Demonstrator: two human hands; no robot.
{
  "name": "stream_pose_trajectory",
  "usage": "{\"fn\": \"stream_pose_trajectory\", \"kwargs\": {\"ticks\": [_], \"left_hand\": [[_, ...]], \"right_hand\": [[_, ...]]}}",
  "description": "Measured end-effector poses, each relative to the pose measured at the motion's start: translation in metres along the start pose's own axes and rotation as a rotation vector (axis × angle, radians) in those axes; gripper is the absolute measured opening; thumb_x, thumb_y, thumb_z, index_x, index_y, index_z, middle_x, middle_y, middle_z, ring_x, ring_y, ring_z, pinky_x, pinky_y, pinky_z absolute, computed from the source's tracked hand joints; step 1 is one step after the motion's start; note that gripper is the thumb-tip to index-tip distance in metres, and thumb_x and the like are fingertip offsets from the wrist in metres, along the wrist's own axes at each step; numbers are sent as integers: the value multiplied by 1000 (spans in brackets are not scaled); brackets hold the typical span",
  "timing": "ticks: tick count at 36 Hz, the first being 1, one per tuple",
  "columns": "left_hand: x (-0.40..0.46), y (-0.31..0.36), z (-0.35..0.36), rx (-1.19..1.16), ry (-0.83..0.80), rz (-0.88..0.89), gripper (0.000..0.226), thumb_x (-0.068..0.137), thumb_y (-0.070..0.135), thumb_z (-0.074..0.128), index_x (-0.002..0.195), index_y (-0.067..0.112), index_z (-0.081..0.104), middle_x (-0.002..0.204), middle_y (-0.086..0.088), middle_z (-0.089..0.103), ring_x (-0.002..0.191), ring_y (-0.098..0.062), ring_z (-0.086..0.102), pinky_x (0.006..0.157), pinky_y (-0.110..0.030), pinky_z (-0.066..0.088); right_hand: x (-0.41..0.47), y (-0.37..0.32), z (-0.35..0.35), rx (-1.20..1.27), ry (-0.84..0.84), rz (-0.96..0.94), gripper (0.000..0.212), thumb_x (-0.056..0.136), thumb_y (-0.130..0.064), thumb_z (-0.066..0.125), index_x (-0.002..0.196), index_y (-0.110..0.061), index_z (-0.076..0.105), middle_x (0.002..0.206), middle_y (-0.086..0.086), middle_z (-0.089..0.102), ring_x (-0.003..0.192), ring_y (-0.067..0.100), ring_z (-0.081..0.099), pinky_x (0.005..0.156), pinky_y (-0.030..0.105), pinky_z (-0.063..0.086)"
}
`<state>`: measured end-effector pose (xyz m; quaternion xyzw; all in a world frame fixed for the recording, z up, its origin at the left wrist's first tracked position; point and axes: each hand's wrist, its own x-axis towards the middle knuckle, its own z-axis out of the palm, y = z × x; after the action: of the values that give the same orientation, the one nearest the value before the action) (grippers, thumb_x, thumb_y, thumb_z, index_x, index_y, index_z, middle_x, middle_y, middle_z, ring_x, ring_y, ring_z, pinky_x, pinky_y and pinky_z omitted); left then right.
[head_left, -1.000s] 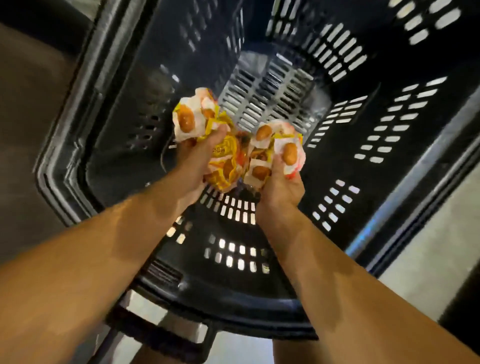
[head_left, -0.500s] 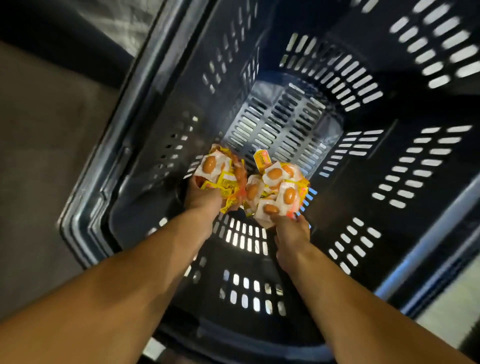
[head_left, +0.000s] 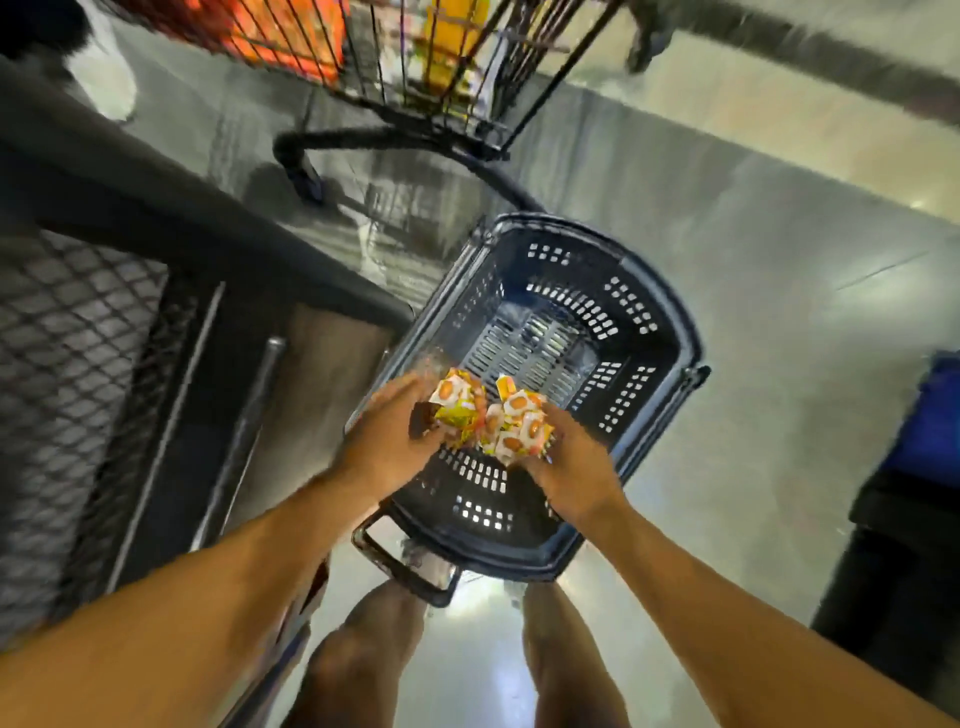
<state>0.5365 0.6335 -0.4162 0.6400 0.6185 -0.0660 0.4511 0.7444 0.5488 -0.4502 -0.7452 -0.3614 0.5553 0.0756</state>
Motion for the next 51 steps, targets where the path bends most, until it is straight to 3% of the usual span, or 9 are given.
{"fn": "stream_pose_trajectory", "kwargs": {"ticks": [6,19,22,25,30,36,43,45,51], "left_hand": [[-82,59,-60,35,36,77,62,86,13,75,144,13,51,150,-10,48,142,-27,41,120,-36,26],[-280,129,-118,-36,89,150,53,90,21,73,140,14,55,150,-9,47,141,-26,41,118,-39,30],[-320,123,-118,-99,129,97,50,92,24,71,139,17,55,150,-4,47,140,-22,42,116,-40,35],[-356,111,-112,-122,209,31,51,94,26,69,142,18,53,151,0,46,140,-17,41,117,-31,31],[-405,89,-97,-243,285,-88,54,95,28,67,146,23,47,152,5,43,141,-15,39,116,-27,29],[-453,67,-88,-402,360,-138,50,97,28,65,138,44,41,147,19,38,131,2,36,110,-21,34],[-501,25,-105,-449,566,-128,49,95,15,67,142,15,49,147,1,48,138,-15,44,114,-24,32],[-518,8,-113,-458,640,-101,50,96,17,66,142,15,49,147,2,47,138,-12,42,112,-19,31],[-576,-57,-123,-433,813,-80,48,98,22,63,143,23,49,149,8,47,137,-10,42,112,-25,34]], "right_hand": [[-88,-50,-69,-33,-36,-135,62,92,-19,74,147,-14,48,142,8,60,131,27,57,111,44,44],[-281,-102,-152,-167,-29,-452,51,93,-21,74,140,-15,55,133,-3,59,116,11,55,88,-3,33],[-307,-97,-149,-124,-87,-499,47,93,-22,74,136,-25,56,136,-19,54,124,2,52,103,11,41],[-325,-90,-142,-156,-125,-557,49,93,-31,72,140,-24,56,145,-11,54,133,6,50,112,28,42],[-337,-89,-128,-165,-210,-609,45,90,-36,68,133,-40,53,139,-21,54,128,-8,50,106,12,41],[-337,-116,-97,-274,-314,-653,47,94,-20,71,138,-23,56,136,-9,59,128,16,57,107,34,48],[-355,-171,-43,-354,-313,-784,44,93,-20,73,135,-18,60,135,-2,63,125,12,59,109,32,46],[-362,-182,-23,-385,-300,-831,45,93,-21,72,137,-19,60,137,-5,61,127,8,56,109,22,43],[-390,-193,49,-391,-277,-854,48,93,-27,72,138,-23,58,140,-7,58,132,11,53,112,35,43]]}}
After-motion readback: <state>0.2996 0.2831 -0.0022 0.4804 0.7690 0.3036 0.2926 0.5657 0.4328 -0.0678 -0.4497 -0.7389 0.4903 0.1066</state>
